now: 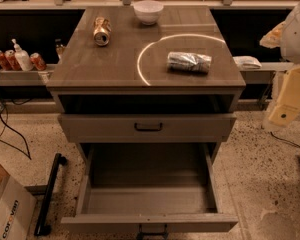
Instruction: Place redbull can into middle drawer
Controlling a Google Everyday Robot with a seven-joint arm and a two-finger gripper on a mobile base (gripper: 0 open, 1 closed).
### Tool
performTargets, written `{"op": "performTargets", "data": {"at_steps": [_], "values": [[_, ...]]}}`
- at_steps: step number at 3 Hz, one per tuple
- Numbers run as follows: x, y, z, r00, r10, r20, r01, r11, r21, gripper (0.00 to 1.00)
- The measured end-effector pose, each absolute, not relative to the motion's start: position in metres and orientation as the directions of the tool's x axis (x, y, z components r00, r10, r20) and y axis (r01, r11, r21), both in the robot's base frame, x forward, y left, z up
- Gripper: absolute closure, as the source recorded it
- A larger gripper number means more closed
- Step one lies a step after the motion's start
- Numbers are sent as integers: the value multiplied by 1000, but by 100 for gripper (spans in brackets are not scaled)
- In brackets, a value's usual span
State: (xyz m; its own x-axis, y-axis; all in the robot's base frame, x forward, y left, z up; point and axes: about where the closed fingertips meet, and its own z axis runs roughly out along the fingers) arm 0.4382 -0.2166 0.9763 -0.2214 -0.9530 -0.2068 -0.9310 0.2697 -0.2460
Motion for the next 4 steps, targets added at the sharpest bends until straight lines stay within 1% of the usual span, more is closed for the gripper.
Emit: {"op": "performTargets", "data": {"at_steps": [1, 2, 4], "values": [[439, -216, 977, -220, -953, -209, -930, 269, -251, 0], [462, -216, 972, -177, -947, -269, -931, 250, -267, 0], [548, -207, 955, -118, -937, -330, -911, 234, -340, 0]]}}
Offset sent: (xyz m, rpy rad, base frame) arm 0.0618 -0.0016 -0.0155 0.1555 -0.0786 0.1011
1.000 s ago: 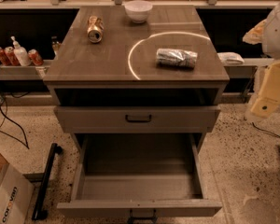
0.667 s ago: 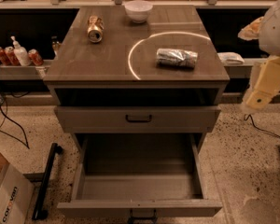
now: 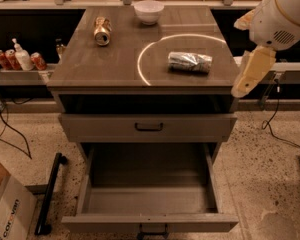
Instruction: Place redbull can into middle drawer
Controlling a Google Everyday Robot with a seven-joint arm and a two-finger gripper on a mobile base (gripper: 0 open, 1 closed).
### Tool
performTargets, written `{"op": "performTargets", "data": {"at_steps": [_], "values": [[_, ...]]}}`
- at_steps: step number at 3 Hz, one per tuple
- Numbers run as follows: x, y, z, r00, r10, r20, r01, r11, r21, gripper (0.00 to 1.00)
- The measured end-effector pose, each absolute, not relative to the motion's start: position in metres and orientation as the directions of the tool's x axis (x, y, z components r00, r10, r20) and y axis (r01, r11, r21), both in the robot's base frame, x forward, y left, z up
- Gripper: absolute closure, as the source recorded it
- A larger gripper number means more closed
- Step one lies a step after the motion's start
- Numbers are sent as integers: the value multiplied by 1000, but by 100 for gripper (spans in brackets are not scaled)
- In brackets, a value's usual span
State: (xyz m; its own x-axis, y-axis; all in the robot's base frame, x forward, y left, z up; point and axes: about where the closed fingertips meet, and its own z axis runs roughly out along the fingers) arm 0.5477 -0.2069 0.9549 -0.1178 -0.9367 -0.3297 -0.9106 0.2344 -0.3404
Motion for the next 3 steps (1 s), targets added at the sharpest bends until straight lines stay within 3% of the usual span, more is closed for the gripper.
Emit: {"op": "performTargets", "data": {"at_steps": [3], "values": [[660, -189, 908, -99, -925, -366, -927, 219, -304, 0]]}}
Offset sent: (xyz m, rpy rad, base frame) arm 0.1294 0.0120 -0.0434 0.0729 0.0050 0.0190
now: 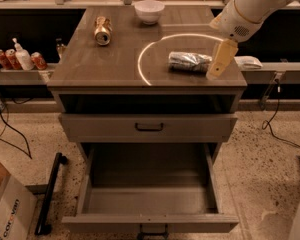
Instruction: Place redbull can into middle drawer
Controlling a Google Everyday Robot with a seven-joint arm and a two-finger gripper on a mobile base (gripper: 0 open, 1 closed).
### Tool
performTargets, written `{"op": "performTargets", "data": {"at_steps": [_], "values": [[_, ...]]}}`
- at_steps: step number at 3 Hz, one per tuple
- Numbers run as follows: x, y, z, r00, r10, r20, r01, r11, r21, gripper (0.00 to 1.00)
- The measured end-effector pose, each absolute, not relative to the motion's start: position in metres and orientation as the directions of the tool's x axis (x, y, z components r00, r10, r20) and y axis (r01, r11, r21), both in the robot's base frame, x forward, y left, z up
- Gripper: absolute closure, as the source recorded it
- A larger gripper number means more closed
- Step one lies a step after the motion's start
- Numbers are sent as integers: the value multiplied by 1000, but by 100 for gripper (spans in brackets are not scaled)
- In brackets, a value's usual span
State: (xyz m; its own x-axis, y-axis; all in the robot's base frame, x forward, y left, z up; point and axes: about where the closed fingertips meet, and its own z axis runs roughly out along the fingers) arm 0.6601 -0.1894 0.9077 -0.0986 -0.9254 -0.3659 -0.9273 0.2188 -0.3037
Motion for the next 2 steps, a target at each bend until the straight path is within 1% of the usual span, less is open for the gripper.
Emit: {"op": "performTargets", "data": {"at_steps": [1, 2], "values": [[691, -177, 882, -111, -927, -359, -945, 210, -250, 0], [705, -169, 867, -119, -930, -347, -955, 203, -216, 0]]}}
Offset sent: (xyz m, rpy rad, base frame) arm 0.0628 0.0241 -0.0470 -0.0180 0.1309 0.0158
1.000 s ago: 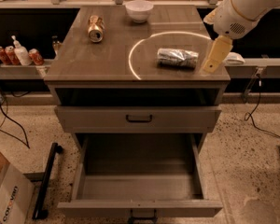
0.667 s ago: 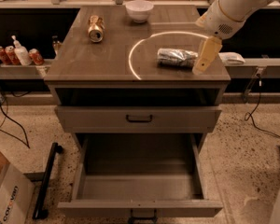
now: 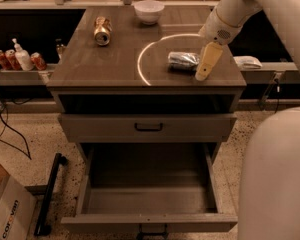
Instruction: Place redbull can into middle drawer
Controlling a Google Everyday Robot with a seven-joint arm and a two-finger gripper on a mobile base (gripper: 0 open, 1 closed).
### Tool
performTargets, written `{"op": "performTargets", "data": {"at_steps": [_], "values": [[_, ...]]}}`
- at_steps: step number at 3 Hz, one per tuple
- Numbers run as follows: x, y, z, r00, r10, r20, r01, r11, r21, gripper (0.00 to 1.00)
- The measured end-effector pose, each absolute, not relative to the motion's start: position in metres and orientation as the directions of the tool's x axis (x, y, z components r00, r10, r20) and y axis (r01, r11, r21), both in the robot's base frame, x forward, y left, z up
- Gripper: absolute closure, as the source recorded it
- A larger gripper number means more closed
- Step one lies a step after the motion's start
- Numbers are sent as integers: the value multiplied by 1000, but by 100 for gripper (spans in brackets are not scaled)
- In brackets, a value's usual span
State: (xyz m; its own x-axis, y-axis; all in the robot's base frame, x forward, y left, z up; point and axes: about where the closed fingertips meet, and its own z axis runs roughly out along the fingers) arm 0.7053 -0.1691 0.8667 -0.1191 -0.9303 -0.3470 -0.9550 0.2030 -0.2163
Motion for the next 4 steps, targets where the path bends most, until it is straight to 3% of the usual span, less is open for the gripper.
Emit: {"op": "performTargets", "data": {"at_steps": [2, 3, 4], "values": [[716, -173, 845, -132, -940, -315, -966, 194, -173, 41], [716, -180, 849, -130, -940, -316, -963, 195, -183, 72], [712, -183, 855, -119, -937, -330, -962, 192, -196, 96]]}}
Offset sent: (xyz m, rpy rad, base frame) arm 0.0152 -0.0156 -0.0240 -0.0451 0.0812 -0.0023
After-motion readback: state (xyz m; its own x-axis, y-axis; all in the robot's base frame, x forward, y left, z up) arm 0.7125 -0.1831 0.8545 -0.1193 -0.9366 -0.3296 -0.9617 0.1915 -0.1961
